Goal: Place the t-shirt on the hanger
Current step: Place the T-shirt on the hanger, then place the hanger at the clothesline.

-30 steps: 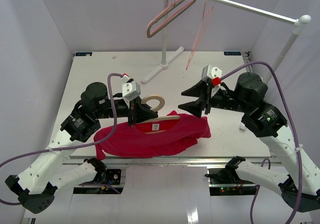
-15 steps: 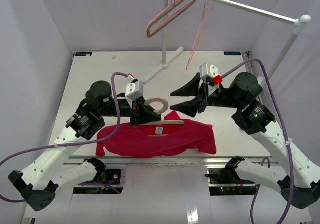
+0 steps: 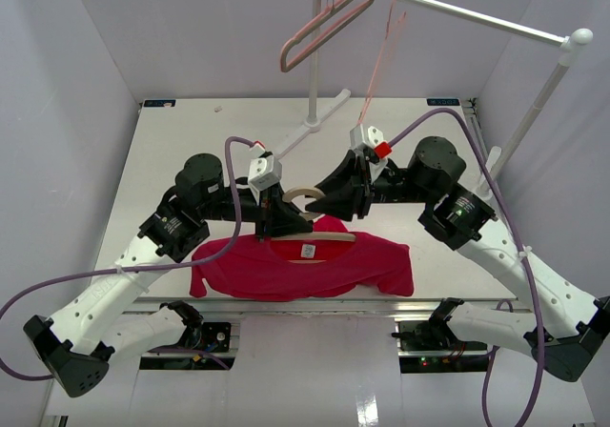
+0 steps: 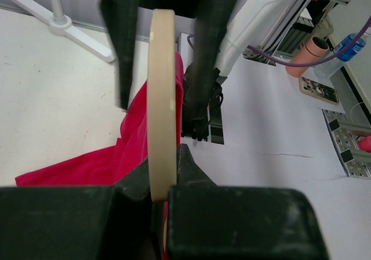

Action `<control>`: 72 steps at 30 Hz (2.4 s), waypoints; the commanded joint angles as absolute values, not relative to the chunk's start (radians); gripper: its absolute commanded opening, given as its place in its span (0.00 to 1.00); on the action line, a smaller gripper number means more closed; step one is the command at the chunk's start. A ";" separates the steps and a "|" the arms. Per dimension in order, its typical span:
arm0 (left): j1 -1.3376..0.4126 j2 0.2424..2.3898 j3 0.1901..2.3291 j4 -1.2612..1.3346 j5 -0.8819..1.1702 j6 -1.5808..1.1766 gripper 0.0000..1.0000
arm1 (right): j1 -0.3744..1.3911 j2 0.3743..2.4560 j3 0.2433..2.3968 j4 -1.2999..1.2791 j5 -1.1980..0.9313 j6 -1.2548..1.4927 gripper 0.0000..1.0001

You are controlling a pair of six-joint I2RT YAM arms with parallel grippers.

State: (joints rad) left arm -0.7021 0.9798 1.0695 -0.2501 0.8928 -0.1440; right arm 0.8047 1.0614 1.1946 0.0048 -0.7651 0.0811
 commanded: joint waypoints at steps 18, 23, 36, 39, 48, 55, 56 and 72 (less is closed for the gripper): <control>-0.701 0.843 1.220 -0.585 0.473 -0.056 0.56 | 0.815 1.014 1.362 -0.305 -0.515 0.005 0.08; -0.701 0.763 1.207 -0.640 0.104 -0.034 0.59 | 0.813 0.984 1.407 -0.374 -0.432 0.005 0.08; -0.700 0.551 0.955 -0.651 -0.166 0.011 0.59 | 0.813 0.947 1.616 -0.521 -0.358 0.005 0.08; -0.701 0.531 0.940 -0.641 -0.203 0.044 0.59 | 0.813 0.942 1.644 -0.535 -0.360 0.005 0.08; -0.701 0.539 0.938 -0.636 -0.234 0.069 0.61 | 0.813 0.935 1.662 -0.521 -0.416 0.016 0.08; -0.701 0.575 0.926 -0.603 -0.090 0.060 0.59 | 0.813 0.922 1.662 -0.502 -0.422 0.027 0.08; -0.701 0.582 0.924 -0.595 -0.067 0.058 0.58 | 0.813 0.923 1.662 -0.502 -0.423 0.027 0.08; -0.701 0.629 0.899 -0.587 -0.193 0.011 0.00 | 0.813 0.887 1.631 -0.494 -0.337 0.011 0.08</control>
State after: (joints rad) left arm -0.6998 0.6447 0.9217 -0.5921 -0.1363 0.0262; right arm 0.8177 0.9107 1.6155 -0.5770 -0.3773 0.0177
